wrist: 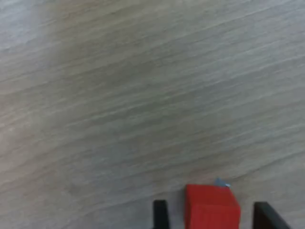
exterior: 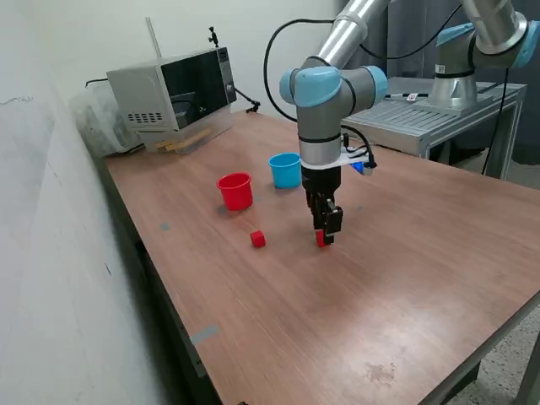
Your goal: Place red objects in the red bin, and blue objects in the blue bin.
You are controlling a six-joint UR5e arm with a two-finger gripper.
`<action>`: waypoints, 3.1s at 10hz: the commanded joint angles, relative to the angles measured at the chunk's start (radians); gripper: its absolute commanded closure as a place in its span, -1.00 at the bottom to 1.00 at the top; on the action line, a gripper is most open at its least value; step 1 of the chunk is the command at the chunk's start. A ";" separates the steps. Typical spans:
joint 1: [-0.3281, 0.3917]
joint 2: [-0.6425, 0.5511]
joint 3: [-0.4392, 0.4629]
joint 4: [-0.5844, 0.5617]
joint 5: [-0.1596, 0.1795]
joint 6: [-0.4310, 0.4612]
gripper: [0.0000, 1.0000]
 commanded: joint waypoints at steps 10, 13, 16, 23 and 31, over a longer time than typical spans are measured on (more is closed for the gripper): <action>-0.039 -0.125 0.014 0.000 -0.045 -0.104 1.00; -0.114 -0.177 0.012 0.008 -0.087 -0.164 1.00; -0.212 -0.187 0.012 0.029 -0.117 -0.222 1.00; -0.358 -0.152 0.020 0.034 -0.115 -0.331 1.00; -0.334 -0.081 -0.032 0.031 -0.112 -0.333 1.00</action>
